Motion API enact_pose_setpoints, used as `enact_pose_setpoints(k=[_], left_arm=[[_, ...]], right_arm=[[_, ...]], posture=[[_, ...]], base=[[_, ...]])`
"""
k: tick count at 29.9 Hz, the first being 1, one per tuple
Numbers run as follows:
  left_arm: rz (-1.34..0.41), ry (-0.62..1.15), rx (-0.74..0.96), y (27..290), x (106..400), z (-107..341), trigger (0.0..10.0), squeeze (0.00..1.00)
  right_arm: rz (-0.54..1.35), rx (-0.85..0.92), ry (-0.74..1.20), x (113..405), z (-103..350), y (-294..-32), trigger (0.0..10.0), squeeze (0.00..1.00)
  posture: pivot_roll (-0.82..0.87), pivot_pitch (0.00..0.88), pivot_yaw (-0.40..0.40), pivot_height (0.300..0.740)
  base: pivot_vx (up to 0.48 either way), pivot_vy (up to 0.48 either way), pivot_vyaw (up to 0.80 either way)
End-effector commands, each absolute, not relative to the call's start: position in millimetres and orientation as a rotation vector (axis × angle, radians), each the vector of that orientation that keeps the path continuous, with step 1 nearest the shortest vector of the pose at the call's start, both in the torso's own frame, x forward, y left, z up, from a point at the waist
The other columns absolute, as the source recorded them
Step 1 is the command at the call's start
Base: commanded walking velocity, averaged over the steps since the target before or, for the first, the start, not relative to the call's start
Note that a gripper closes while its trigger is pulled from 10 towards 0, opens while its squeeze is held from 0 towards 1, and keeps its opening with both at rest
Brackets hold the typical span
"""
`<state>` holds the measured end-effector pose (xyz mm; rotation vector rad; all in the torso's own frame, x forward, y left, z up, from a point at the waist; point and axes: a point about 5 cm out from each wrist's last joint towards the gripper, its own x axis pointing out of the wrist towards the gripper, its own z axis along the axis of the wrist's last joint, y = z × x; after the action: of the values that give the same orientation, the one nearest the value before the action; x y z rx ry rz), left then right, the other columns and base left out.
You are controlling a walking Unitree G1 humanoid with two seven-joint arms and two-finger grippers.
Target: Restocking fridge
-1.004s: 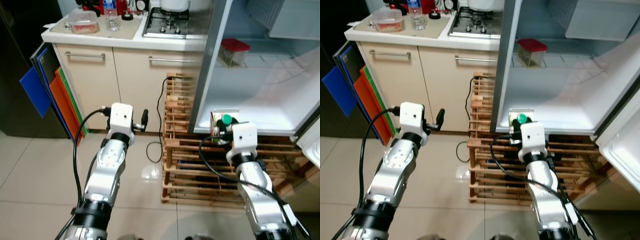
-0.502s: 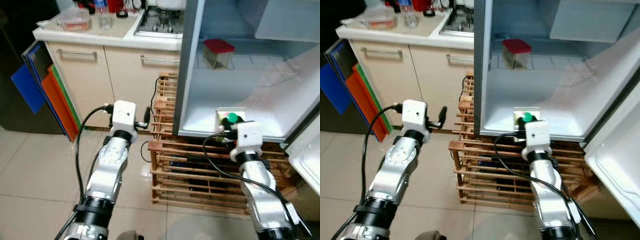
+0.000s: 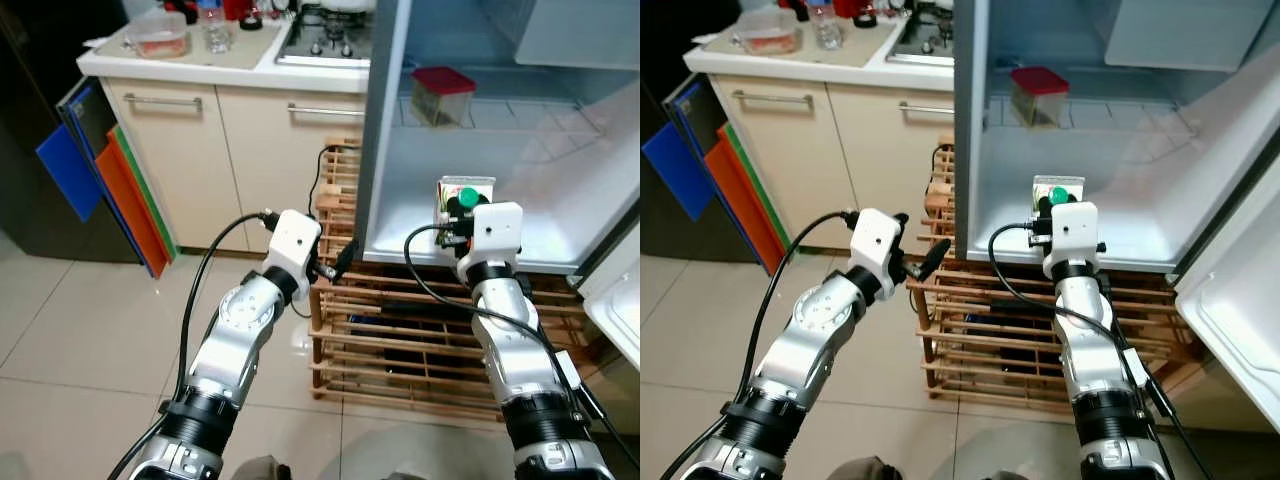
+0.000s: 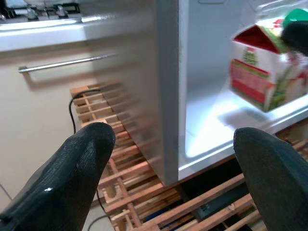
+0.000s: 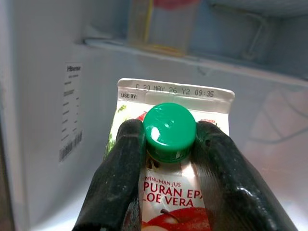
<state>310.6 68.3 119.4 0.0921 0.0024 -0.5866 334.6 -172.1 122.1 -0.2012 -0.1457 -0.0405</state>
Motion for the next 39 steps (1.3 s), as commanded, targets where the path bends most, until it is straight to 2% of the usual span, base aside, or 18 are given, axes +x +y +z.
enact_pose_setpoints(k=[1,5,14,18,19,24,27,29,31,39], left_arm=[[-0.632,-0.052,0.125,55.1,308.3,128.5,10.0,0.00],[-0.654,-0.076,0.123,49.8,303.1,132.7,10.0,0.00],[-0.571,-0.109,0.147,68.1,295.9,143.3,10.0,0.00],[-0.622,-0.098,0.095,68.1,286.7,145.5,10.0,0.00],[-0.728,-0.096,0.068,62.0,278.4,147.9,10.0,0.00],[-0.847,-0.070,0.022,52.9,271.9,152.0,10.0,0.00],[-0.881,-0.043,-0.028,44.2,269.7,153.4,10.0,0.00],[-0.919,-0.010,-0.081,28.3,266.2,154.6,10.0,0.00],[-0.942,-0.017,-0.051,20.3,262.4,155.8,10.0,0.00],[-0.989,-0.030,-0.033,12.0,254.8,166.4,10.0,0.00]], right_arm=[[-0.059,-0.190,-0.166,342.9,127.5,-173.5,0.0,0.00],[-0.048,-0.170,-0.168,354.6,132.6,-165.1,0.0,0.00],[-0.052,-0.152,-0.206,372.5,147.6,-157.0,0.0,0.00],[-0.050,-0.150,-0.210,376.1,150.6,-153.3,0.0,0.00],[-0.056,-0.147,-0.209,379.4,153.4,-152.5,0.0,0.00],[-0.061,-0.152,-0.211,384.0,158.4,-152.7,0.0,0.00],[-0.061,-0.158,-0.210,385.1,159.4,-152.7,0.0,0.00],[-0.062,-0.163,-0.203,386.0,159.3,-152.8,0.0,0.00],[-0.063,-0.166,-0.203,386.7,159.9,-152.2,0.0,0.00],[-0.066,-0.178,-0.189,387.6,158.2,-150.8,0.0,0.00]], posture=[[0.09,0.085,0.018,0.724],[0.10,0.100,0.014,0.724],[0.18,0.167,0.019,0.724],[0.20,0.193,0.023,0.724],[0.22,0.210,0.024,0.724],[0.23,0.239,0.024,0.724],[0.24,0.257,0.027,0.724],[0.23,0.267,0.030,0.724],[0.23,0.276,0.035,0.724],[0.24,0.299,0.046,0.724]], base=[[0.000,0.000,0.00],[0.000,0.000,0.00],[0.000,0.000,0.00],[0.000,0.000,0.00],[0.000,0.000,0.00],[0.000,0.000,0.00],[0.000,0.000,0.00],[0.000,0.000,0.00],[0.000,0.000,0.00],[0.000,0.000,0.00]])
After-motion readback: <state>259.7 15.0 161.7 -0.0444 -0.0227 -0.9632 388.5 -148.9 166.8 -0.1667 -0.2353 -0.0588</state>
